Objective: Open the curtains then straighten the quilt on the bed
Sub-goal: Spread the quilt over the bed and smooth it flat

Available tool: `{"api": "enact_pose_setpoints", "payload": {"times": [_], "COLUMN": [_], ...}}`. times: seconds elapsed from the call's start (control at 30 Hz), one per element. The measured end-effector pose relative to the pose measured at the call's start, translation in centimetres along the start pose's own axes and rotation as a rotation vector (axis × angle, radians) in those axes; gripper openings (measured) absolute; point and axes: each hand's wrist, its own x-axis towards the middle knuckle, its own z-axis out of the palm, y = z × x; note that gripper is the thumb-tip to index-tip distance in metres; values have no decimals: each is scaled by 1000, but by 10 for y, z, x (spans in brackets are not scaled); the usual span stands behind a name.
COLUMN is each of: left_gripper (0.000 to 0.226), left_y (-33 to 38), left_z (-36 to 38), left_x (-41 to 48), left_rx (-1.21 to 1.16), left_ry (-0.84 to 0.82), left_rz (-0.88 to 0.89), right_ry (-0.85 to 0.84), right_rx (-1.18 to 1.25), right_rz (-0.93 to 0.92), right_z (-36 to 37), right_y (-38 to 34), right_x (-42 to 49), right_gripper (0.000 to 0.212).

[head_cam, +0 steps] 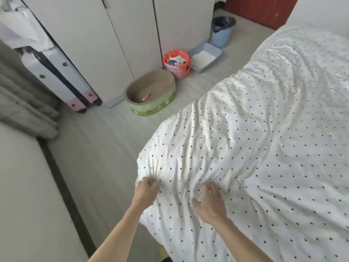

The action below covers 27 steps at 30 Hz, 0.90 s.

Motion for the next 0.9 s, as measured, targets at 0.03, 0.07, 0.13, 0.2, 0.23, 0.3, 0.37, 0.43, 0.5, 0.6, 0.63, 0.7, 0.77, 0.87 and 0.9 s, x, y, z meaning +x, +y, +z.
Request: {"api": "enact_pose_setpoints", "payload": {"times": [0.03, 0.07, 0.13, 0.2, 0.23, 0.3, 0.37, 0.43, 0.5, 0.6, 0.63, 0.7, 0.77, 0.87, 0.9], "left_gripper": [24, 20, 17, 27, 32, 38, 40, 44, 60, 100, 95, 77, 81, 81, 75], "left_y": [-3, -1, 3, -2, -5, -15, -18, -8, 11, 50, 60, 71, 73, 79, 83], "left_z": [-1, -3, -9, -25, -32, -47, -56, -55, -43, -15, -9, -4, -7, -25, -35], "left_x": [8, 13, 25, 50, 59, 82, 89, 79, 70, 64, 65, 67, 67, 60, 56], "left_rx": [-61, -143, -331, -367, -356, -406, -510, -607, -573, -276, -247, -389, -484, -470, -462], "left_ry": [87, 166, 311, 391, 354, 178, -77, -376, -553, -589, -577, -657, -708, -866, -943], "left_rz": [27, 38, -3, -104, -147, -221, -243, -236, -152, 40, 56, 47, 8, -4, 34], "right_ry": [13, 41, 209, 428, 509, 556, 552, 489, 383, 224, 219, 247, 240, 219, 198], "right_rx": [4, 7, 18, 35, 60, 93, 130, 115, 91, 31, 0, 99, 401, 760, 844], "right_rz": [22, 43, 20, -112, -177, -254, -297, -259, -128, 79, 112, 166, 175, 120, 97], "right_z": [4, 5, 2, -4, -10, -16, -21, -24, -30, -55, -67, -92, -109, -128, -130], "right_y": [-7, -12, -26, -52, -64, -93, -120, -143, -160, -154, -145, -119, -92, -73, -73], "right_x": [6, 10, 12, 19, 21, 36, 53, 68, 82, 104, 108, 109, 103, 90, 89], "right_gripper": [72, 72, 65, 53, 50, 51, 58, 75, 101, 94, 74, 43, 37, 36, 37]}}
